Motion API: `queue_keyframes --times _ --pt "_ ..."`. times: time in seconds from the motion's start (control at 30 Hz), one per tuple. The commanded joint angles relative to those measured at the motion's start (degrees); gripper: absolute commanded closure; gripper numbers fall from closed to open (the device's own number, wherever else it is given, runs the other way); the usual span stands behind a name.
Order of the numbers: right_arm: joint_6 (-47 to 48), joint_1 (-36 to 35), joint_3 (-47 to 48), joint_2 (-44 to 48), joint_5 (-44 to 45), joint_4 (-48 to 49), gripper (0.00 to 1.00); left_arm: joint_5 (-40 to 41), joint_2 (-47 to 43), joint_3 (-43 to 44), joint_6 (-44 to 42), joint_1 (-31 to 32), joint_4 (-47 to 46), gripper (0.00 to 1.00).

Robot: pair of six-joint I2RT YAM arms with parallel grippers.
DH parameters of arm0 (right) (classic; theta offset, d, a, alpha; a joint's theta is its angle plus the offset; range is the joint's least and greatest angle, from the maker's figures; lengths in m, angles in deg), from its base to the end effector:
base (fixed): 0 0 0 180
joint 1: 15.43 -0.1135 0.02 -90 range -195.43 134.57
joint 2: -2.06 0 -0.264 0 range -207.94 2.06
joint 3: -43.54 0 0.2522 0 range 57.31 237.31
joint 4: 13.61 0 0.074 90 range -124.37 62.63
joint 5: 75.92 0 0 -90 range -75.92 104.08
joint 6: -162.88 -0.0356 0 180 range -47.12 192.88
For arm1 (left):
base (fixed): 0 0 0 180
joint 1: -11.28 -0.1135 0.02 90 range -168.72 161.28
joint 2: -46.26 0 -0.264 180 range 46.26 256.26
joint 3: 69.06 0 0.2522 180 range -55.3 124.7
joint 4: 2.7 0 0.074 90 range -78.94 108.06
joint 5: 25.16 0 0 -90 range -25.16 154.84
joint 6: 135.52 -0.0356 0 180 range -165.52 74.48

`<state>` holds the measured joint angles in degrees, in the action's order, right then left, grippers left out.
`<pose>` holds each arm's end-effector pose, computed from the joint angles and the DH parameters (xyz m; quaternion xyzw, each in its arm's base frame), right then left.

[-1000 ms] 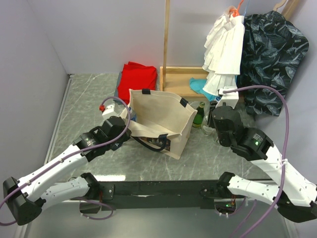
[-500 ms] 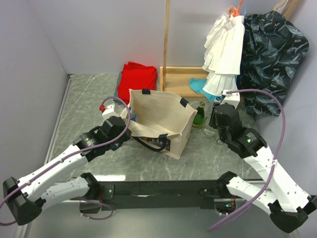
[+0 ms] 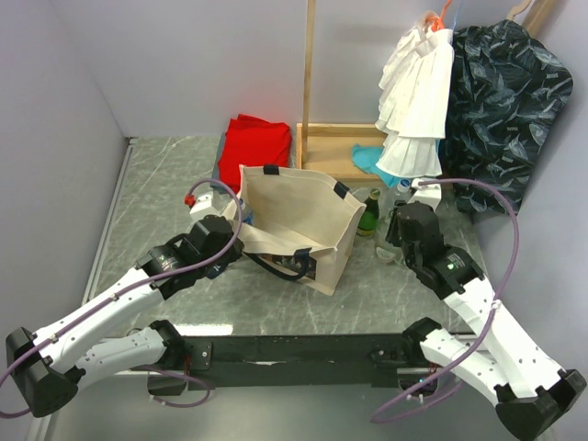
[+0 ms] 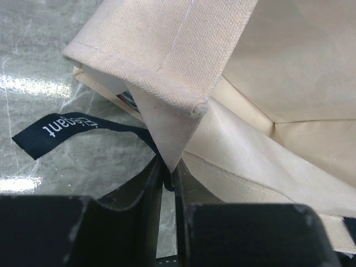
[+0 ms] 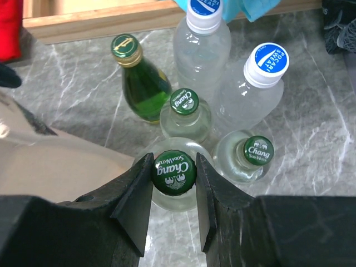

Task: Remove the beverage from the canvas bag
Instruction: Place the drink at the center of the board.

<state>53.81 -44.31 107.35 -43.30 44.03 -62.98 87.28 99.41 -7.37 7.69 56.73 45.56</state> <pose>0.1519 0.0635 0.3273 0.0551 0.8483 -0.0119 0.5265 0.1453 -0.1282 0.2939 -0.1426 0.8803 -0.2013 0.4052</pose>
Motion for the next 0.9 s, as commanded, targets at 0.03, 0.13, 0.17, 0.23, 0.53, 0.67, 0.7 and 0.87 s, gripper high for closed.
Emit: queue_keyframes --times 0.03,0.13,0.17,0.23,0.53,0.67,0.7,0.87 --pt "-0.97 1.55 -1.16 0.19 0.54 12.84 1.0 -1.69 0.38 1.12 -0.74 0.16 -0.84 0.82" --pt "-1.49 1.99 -2.93 0.1 0.45 14.26 1.0 -1.61 0.03 0.94 -0.65 0.16 -0.84 0.82" --pt "-1.5 2.08 -3.37 0.19 0.37 14.69 1.0 -1.61 -0.06 0.95 -0.65 0.16 -0.75 0.82" --pt "-1.32 2.25 -4.16 -0.25 0.63 15.31 1.0 -1.52 -0.15 0.86 -0.56 0.16 -0.84 0.82" --pt "-3.87 2.25 -6.27 -0.52 3.35 15.84 1.0 -2.05 0.56 0.86 -0.83 0.16 -1.45 0.82" --pt "-5.71 2.34 -7.5 -0.43 4.5 15.93 1.0 -1.61 0.82 1.21 -0.83 0.16 -0.84 0.83" --pt "-5.8 2.34 -8.11 -0.34 4.24 16.36 1.0 -1.52 0.65 1.12 -0.83 0.16 -0.93 0.82" --pt "-6.77 2.25 -9.08 -0.78 5.55 16.72 1.0 -1.78 0.38 0.95 -0.65 0.16 -1.02 0.82"
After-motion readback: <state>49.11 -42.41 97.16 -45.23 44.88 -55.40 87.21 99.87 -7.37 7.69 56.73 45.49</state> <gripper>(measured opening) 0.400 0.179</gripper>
